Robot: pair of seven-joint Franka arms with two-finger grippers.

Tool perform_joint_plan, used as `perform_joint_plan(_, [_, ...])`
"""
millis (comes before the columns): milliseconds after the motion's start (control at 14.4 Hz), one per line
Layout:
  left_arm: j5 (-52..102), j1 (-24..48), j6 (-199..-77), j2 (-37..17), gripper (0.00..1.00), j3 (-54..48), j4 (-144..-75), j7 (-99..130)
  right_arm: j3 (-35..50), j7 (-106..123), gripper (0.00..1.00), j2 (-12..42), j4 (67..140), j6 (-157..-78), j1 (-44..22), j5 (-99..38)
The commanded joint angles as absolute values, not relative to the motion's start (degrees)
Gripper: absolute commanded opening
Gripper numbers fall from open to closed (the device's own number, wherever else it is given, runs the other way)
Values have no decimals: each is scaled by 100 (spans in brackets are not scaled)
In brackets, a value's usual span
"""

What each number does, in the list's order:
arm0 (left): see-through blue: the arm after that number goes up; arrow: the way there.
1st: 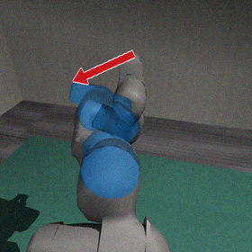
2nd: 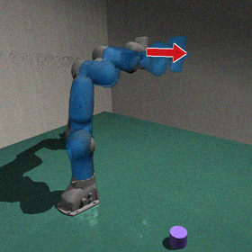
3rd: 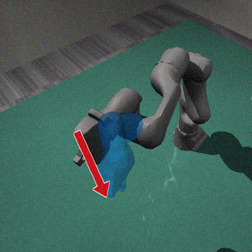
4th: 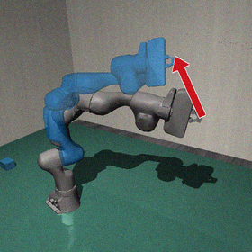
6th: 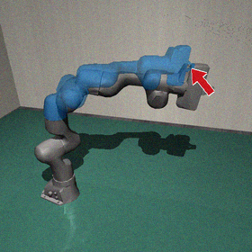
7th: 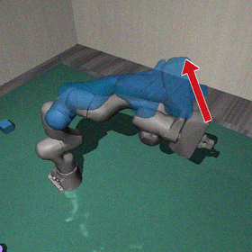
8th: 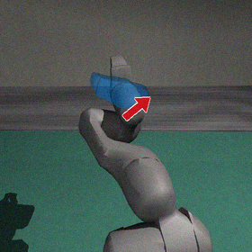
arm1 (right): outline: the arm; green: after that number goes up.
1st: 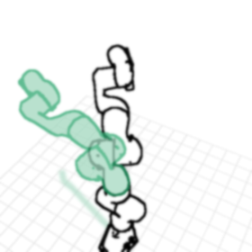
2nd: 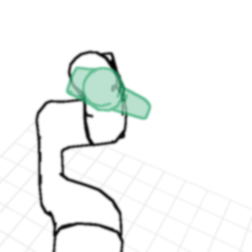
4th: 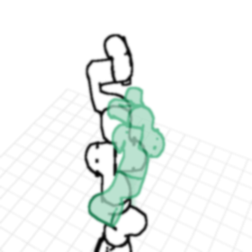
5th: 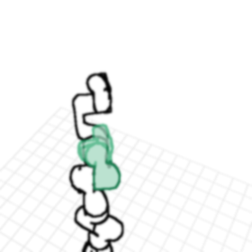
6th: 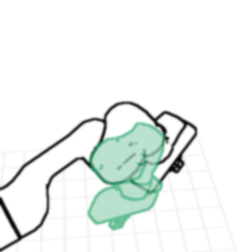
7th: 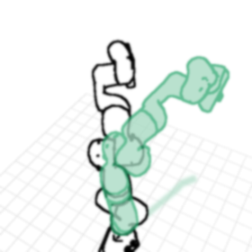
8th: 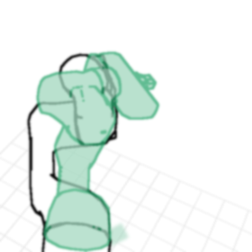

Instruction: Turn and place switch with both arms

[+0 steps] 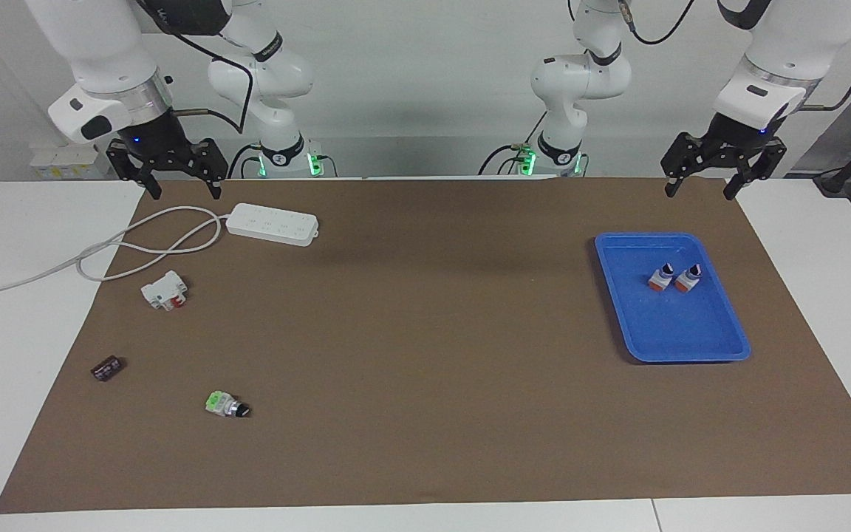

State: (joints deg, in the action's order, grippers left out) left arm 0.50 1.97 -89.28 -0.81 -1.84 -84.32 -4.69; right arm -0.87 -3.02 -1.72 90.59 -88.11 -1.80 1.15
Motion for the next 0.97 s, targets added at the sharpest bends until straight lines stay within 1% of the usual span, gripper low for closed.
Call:
perform_joint_plan(0, [114, 211, -9062, 44, 100, -167, -8604, -431, -53, -737, 100, -202, 9070, -8815, -114, 27])
perform_joint_plan(905, [106, 193, -9114, -193, 100, -167, -8587, -431, -53, -853, 100, -237, 9132, -8824, -141, 9])
